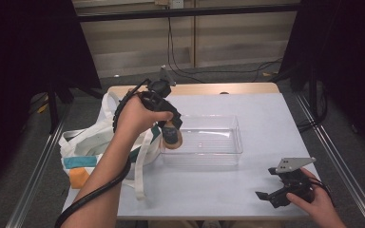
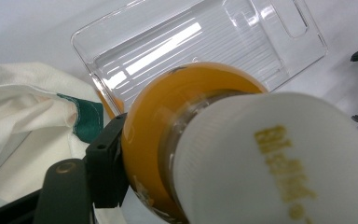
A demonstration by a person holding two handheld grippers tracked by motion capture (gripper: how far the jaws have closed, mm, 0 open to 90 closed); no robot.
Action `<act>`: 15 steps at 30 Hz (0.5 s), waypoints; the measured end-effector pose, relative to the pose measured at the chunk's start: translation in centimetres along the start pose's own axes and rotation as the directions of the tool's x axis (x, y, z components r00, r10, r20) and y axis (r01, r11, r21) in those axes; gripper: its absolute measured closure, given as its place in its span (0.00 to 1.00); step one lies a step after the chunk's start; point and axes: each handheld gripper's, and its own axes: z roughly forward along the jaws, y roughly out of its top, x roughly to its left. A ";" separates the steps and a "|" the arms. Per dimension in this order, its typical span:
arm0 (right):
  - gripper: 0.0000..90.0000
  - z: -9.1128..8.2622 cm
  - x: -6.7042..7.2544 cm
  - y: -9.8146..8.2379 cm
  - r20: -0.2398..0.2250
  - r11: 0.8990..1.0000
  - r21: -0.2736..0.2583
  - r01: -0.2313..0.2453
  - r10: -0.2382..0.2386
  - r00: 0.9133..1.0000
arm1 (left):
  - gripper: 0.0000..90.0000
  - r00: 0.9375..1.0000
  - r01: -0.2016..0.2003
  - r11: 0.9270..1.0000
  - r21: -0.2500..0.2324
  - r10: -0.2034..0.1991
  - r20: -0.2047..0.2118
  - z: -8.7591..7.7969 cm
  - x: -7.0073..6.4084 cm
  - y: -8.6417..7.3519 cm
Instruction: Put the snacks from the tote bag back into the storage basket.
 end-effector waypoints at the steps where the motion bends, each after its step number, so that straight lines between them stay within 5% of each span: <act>1: 0.02 0.0 0.0 0.0 0.001 1.000 0.000 0.005 -0.005 1.000 | 0.34 1.000 -0.003 1.000 -0.002 0.003 0.000 0.1 0.0 0.0; 15: 0.02 0.1 0.0 0.0 0.000 1.000 0.005 0.006 -0.006 1.000 | 0.34 1.000 -0.005 1.000 0.003 0.005 0.000 0.7 0.1 -0.1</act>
